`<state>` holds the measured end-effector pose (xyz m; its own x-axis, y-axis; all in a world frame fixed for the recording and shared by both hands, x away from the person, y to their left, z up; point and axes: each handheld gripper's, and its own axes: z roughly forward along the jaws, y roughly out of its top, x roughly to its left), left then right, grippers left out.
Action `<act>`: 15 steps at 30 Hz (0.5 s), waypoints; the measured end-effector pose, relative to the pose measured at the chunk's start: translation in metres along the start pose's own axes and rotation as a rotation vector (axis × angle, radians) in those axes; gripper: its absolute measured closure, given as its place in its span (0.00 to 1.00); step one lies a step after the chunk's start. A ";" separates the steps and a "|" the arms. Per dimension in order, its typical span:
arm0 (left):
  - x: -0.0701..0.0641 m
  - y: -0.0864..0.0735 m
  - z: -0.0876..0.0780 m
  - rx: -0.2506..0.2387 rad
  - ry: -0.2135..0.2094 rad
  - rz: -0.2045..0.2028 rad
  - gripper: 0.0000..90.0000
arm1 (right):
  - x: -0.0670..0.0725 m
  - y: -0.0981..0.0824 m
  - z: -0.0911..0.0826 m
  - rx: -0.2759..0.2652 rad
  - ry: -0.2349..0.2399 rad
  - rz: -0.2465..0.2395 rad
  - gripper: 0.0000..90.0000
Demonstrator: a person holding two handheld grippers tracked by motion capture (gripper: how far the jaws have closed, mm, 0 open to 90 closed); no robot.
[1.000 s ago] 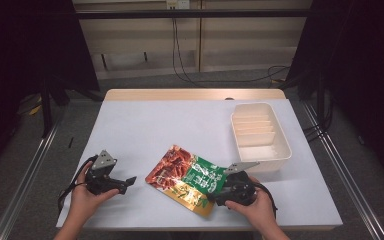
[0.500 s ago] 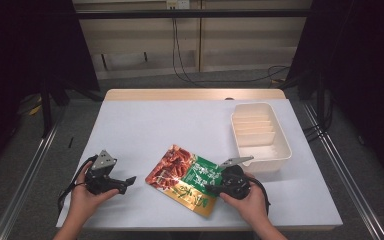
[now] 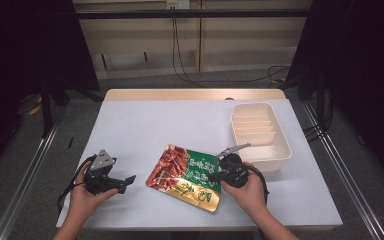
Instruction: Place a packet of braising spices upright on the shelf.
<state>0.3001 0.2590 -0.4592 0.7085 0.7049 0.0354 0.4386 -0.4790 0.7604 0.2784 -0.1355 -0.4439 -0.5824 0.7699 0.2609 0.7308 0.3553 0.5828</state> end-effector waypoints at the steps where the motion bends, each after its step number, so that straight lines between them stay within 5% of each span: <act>1: 0.001 0.000 0.000 -0.003 0.003 0.000 0.07 | 0.000 0.004 -0.002 0.010 0.004 -0.003 1.00; 15: 0.002 0.000 -0.002 -0.024 0.002 -0.023 0.07 | 0.003 0.065 -0.019 0.137 0.032 -0.032 1.00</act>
<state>0.2998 0.2616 -0.4578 0.6968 0.7170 0.0189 0.4414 -0.4494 0.7767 0.3173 -0.1203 -0.3903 -0.6158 0.7405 0.2689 0.7518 0.4503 0.4817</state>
